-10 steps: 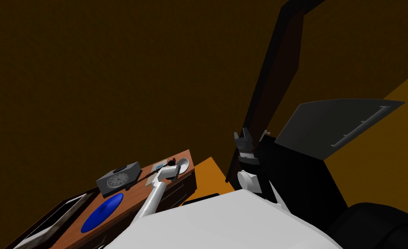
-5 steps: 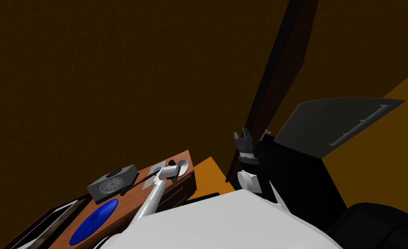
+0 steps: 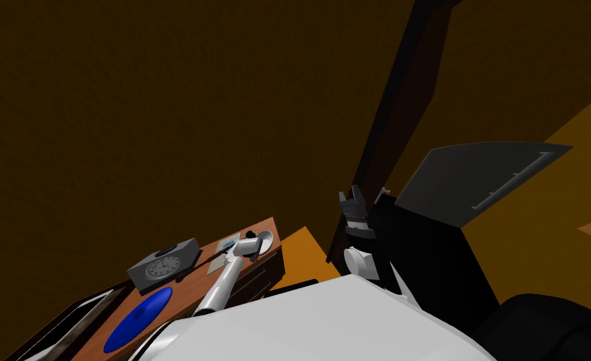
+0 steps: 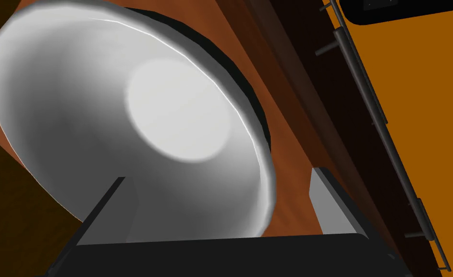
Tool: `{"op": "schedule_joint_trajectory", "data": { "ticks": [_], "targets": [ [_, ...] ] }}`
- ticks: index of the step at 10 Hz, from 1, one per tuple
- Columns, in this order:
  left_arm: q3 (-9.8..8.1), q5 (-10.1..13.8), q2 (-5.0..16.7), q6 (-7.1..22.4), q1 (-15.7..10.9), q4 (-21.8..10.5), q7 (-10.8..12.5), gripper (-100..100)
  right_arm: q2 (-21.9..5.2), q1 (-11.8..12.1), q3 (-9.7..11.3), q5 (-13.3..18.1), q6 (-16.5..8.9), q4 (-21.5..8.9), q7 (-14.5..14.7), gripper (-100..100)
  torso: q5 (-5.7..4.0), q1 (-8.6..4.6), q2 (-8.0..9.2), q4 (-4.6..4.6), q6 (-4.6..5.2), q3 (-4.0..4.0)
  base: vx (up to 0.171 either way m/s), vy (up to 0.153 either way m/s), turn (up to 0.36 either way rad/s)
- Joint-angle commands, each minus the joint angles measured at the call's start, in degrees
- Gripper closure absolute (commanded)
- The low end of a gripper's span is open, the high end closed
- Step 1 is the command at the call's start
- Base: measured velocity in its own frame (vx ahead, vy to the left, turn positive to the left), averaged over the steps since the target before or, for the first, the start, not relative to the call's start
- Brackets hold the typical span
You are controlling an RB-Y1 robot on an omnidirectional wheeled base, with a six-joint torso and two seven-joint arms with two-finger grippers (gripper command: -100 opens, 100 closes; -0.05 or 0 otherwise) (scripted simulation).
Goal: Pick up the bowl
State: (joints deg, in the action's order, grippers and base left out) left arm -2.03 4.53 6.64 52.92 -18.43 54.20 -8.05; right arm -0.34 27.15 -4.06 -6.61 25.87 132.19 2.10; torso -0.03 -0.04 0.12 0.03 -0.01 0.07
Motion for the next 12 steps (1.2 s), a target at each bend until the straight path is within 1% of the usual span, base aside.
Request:
{"op": "schedule_joint_trajectory", "data": {
  "ticks": [1, 2, 3, 5, 6, 7, 8, 9, 10, 11, 12],
  "targets": [
    [-0.18, 0.3, 0.3, -1.1, -1.2, -2.9, 0.1, -100, 0.0, 0.0, 0.0, 0.0, 0.0, 0.0, 0.0, 0, 0.00, 0.00, 0.00, 0.00, 0.00, 0.00, -0.024, 0.009, -0.032],
    [-0.18, 0.3, 0.3, -1.1, -1.2, -3.6, 0.1, -100, 0.0, 0.0, 0.0, 0.0, 0.0, 0.0, 0.0, 0, 0.00, 0.01, 0.03, 0.00, -0.02, 0.01, -0.012, 0.006, 0.003],
    [-0.42, 0.5, 0.5, -3.4, -3.9, -5.7, 0.5, -100, 0.0, 0.0, 0.0, 0.0, 0.0, 0.0, 0.0, 0, 0.00, 0.01, 0.01, -0.01, -0.03, 0.00, -0.025, 0.012, -0.038],
    [-0.42, 0.5, 0.5, -3.4, -3.9, -8.5, 0.5, -100, 0.0, 0.0, 0.0, 0.0, 0.0, 0.0, 0.0, 0, 0.01, 0.03, 0.05, 0.00, -0.03, 0.02, -0.019, 0.010, -0.010],
    [-0.65, 0.7, 0.7, -5.7, -6.6, -10.5, 0.8, -100, 0.0, 0.0, 0.0, 0.0, 0.0, 0.0, 0.0, 0, 0.01, 0.02, 0.01, -0.01, -0.03, 0.01, -0.025, 0.010, -0.032],
    [-0.65, 0.7, 0.7, -5.7, -6.6, -12.6, 0.8, -100, 0.0, 0.0, 0.0, 0.0, 0.0, 0.0, 0.0, 0, 0.00, 0.01, 0.03, 0.01, -0.01, 0.02, -0.025, 0.012, -0.028],
    [-0.65, 0.7, 0.7, -5.7, -6.6, -13.5, 0.8, -100, 0.0, 0.0, 0.0, 0.0, 0.0, 0.0, 0.0, 0, 0.01, 0.02, 0.04, 0.00, -0.03, 0.02, -0.011, 0.005, 0.000],
    [-0.89, 1.0, 0.9, -8.0, -9.3, -16.3, 1.2, -100, 0.0, 0.0, 0.0, 0.0, 0.0, 0.0, 0.0, 0, 0.01, 0.01, 0.01, -0.01, -0.03, 0.00, -0.024, 0.011, -0.033],
    [-0.89, 1.0, 0.9, -8.0, -9.3, -17.8, 1.2, -100, 0.0, 0.0, 0.0, 0.0, 0.0, 0.0, 0.0, 0, 0.00, 0.02, 0.03, 0.00, -0.01, 0.02, -0.023, 0.012, -0.027],
    [-0.89, 1.0, 0.9, -8.0, -9.3, -18.4, 1.2, -100, 0.0, 0.0, 0.0, 0.0, 0.0, 0.0, 0.0, 0, 0.01, 0.02, 0.03, 0.00, -0.03, 0.02, -0.010, 0.004, 0.000],
    [-1.12, 1.2, 1.0, -10.3, -12.0, -20.8, 1.6, -100, 0.0, 0.0, 0.0, 0.0, 0.0, 0.0, 0.0, 0, 0.01, 0.00, 0.01, -0.01, -0.03, 0.00, -0.025, 0.009, -0.036]
  ]
}}
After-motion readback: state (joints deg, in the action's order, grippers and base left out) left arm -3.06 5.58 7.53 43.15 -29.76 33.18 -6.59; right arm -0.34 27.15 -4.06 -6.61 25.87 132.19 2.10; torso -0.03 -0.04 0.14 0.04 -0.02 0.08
